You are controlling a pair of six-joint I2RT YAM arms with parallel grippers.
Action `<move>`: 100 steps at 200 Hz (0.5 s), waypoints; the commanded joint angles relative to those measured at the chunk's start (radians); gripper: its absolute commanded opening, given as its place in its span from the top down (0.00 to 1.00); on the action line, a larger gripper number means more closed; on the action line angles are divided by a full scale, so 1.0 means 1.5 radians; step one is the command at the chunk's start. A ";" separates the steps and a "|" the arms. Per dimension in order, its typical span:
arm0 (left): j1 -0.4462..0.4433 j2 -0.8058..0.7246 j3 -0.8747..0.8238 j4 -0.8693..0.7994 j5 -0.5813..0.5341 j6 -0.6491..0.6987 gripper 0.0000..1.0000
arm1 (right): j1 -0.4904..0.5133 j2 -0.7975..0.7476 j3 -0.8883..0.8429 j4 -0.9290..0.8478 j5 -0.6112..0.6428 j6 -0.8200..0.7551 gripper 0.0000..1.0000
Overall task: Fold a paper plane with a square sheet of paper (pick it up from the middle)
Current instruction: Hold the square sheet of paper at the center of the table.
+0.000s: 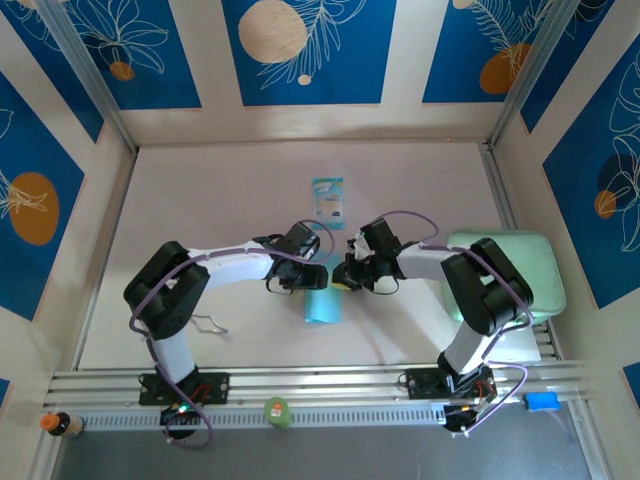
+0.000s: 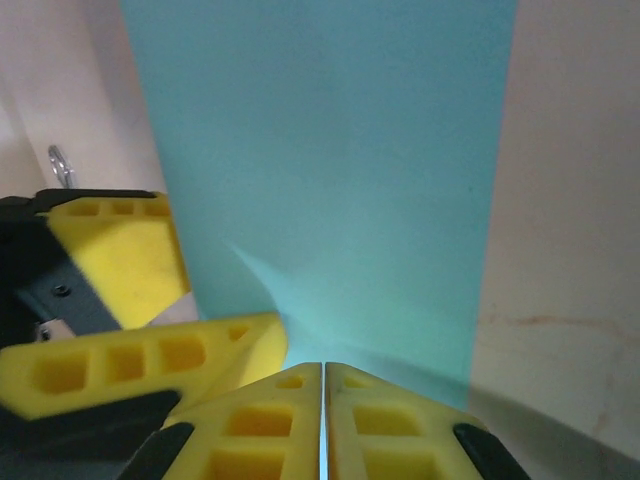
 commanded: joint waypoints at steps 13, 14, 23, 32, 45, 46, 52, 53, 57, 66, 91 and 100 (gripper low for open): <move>0.003 0.025 -0.019 0.016 -0.022 -0.010 0.40 | 0.001 0.031 0.011 -0.061 0.025 -0.031 0.94; 0.003 0.024 -0.019 0.017 -0.022 -0.011 0.40 | 0.001 0.031 0.011 -0.062 0.026 -0.032 0.94; 0.003 0.018 -0.020 0.019 -0.022 -0.017 0.40 | -0.003 0.037 0.012 -0.068 0.027 -0.046 0.94; 0.003 0.010 -0.022 0.026 -0.020 -0.024 0.40 | -0.006 0.043 0.017 -0.077 0.027 -0.068 0.94; 0.003 -0.005 -0.032 0.046 -0.009 -0.040 0.39 | -0.007 0.056 0.028 -0.096 0.026 -0.111 0.94; 0.003 -0.006 -0.032 0.048 -0.008 -0.041 0.39 | -0.007 0.056 0.028 -0.096 0.026 -0.111 0.94; 0.003 -0.014 -0.038 0.061 -0.003 -0.048 0.39 | -0.008 0.060 0.034 -0.104 0.024 -0.126 0.94; 0.003 -0.015 -0.039 0.063 -0.002 -0.050 0.39 | -0.008 0.061 0.035 -0.105 0.024 -0.129 0.94; 0.003 -0.020 -0.042 0.069 0.001 -0.055 0.39 | -0.009 0.064 0.038 -0.109 0.022 -0.137 0.94; 0.003 -0.033 -0.051 0.084 0.005 -0.065 0.38 | -0.011 0.068 0.042 -0.108 0.017 -0.148 0.94; 0.003 -0.061 -0.073 0.122 0.013 -0.086 0.38 | -0.013 0.079 0.050 -0.101 -0.002 -0.156 0.93; 0.005 -0.062 -0.076 0.126 0.018 -0.092 0.38 | -0.013 0.080 0.051 -0.103 0.001 -0.155 0.93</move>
